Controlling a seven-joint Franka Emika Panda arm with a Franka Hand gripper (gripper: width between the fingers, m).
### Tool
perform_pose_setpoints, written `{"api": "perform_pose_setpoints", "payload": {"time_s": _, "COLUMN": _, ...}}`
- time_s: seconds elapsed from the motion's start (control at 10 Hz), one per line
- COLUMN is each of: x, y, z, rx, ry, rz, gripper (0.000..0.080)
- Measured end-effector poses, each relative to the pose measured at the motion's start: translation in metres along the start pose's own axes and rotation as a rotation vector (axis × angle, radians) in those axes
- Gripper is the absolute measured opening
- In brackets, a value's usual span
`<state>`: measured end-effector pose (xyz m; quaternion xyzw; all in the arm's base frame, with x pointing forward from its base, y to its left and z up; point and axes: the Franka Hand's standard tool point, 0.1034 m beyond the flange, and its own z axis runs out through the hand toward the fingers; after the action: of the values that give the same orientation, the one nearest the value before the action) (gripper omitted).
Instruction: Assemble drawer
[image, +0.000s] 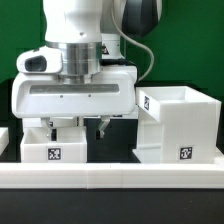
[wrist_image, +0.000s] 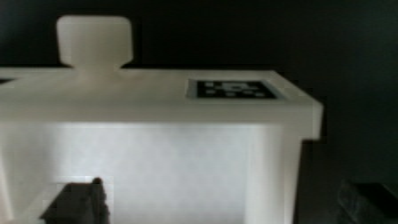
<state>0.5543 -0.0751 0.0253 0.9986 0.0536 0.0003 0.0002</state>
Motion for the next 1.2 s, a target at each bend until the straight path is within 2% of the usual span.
{"api": "perform_pose_setpoints", "payload": {"time_s": 0.4, "x": -0.005, "y": -0.008, "z": 0.017, "rx": -0.010, "ry": 0.004, "rz": -0.013, "gripper": 0.0649}}
{"api": "perform_pose_setpoints", "payload": {"time_s": 0.8, "x": -0.006, "y": -0.008, "z": 0.019, "rx": -0.010, "ry": 0.001, "rz": -0.013, "gripper": 0.0626}}
{"api": "perform_pose_setpoints", "payload": {"time_s": 1.0, "x": -0.006, "y": -0.008, "z": 0.019, "rx": -0.010, "ry": 0.001, "rz": -0.013, "gripper": 0.0282}}
{"api": "perform_pose_setpoints", "payload": {"time_s": 1.1, "x": -0.006, "y": -0.008, "z": 0.019, "rx": -0.010, "ry": 0.001, "rz": -0.013, "gripper": 0.0282}}
{"api": "perform_pose_setpoints", "payload": {"time_s": 1.2, "x": -0.006, "y": -0.008, "z": 0.019, "rx": -0.010, "ry": 0.001, "rz": -0.013, "gripper": 0.0072}}
